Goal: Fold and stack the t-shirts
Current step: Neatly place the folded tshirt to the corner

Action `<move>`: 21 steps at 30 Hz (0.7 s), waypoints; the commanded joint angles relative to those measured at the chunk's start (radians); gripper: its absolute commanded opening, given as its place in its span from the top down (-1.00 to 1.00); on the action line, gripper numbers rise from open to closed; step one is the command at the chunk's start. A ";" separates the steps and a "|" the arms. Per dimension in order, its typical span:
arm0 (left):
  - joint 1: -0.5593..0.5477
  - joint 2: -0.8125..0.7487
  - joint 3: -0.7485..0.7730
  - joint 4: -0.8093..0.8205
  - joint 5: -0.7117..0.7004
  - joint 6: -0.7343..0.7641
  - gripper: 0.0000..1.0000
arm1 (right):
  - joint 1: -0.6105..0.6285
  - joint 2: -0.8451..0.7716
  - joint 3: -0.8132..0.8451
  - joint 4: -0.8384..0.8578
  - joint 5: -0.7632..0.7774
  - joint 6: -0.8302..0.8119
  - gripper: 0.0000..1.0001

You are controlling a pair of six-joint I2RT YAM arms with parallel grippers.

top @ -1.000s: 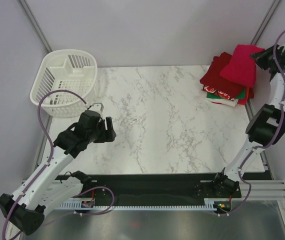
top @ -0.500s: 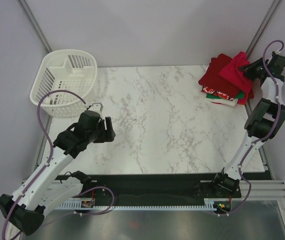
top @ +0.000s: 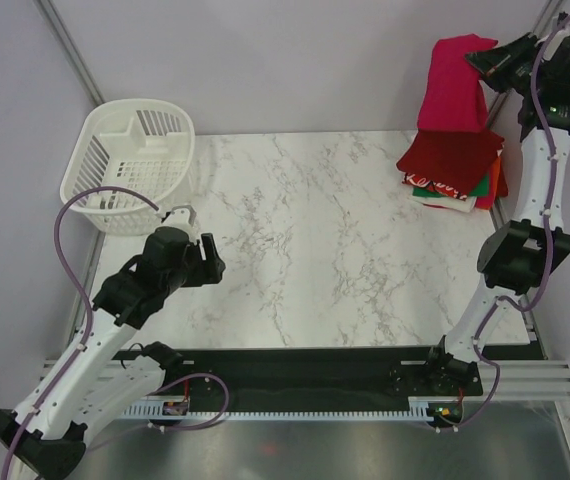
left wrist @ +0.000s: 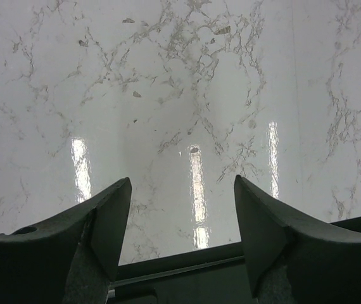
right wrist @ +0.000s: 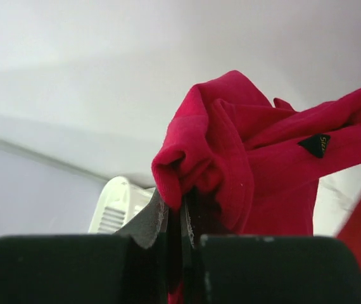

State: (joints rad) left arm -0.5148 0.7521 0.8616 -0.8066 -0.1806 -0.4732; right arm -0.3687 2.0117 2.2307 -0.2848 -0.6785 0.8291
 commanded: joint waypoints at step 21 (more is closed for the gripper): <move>0.001 0.001 -0.003 0.024 -0.017 0.019 -0.47 | -0.171 0.404 -0.332 0.147 0.175 -0.034 -0.02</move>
State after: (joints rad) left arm -0.5148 0.7509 0.8604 -0.8062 -0.1818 -0.4732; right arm -0.4953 2.3577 1.9549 -0.0635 -0.6422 0.7750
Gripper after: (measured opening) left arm 0.735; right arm 0.433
